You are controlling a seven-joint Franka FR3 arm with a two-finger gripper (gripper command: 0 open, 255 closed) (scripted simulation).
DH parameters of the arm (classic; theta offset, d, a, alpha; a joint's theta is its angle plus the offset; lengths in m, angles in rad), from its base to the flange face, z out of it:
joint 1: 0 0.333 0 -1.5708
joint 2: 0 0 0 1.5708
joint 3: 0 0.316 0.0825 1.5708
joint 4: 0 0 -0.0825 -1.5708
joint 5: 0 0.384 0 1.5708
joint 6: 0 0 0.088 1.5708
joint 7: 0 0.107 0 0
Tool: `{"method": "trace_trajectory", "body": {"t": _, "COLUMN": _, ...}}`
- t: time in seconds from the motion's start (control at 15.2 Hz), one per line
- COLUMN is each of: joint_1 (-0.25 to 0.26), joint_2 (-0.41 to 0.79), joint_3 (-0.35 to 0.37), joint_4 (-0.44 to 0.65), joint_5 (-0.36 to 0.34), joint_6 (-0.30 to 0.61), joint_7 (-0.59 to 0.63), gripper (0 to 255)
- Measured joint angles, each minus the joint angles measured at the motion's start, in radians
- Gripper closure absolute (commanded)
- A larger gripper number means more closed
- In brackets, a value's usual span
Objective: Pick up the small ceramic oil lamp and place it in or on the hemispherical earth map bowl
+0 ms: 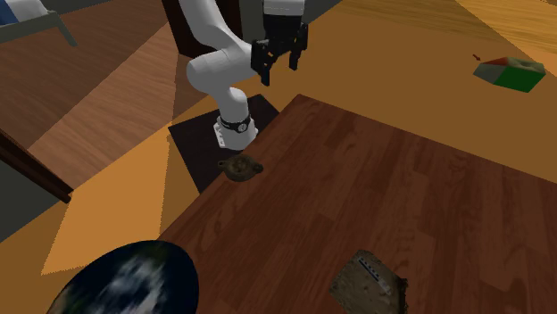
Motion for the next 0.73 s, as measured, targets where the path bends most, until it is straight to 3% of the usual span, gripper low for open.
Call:
{"method": "trace_trajectory", "body": {"t": 0.2, "joint_1": 0.008, "joint_2": -0.007, "joint_3": -0.025, "joint_4": -0.037, "joint_5": -0.024, "joint_6": 0.036, "joint_7": -0.058, "gripper": 0}}
{"method": "trace_trajectory", "body": {"t": 0.73, "joint_1": 0.041, "joint_2": 0.014, "joint_3": -0.216, "joint_4": -0.194, "joint_5": -0.185, "joint_6": 0.271, "joint_7": -0.446, "gripper": 0}}
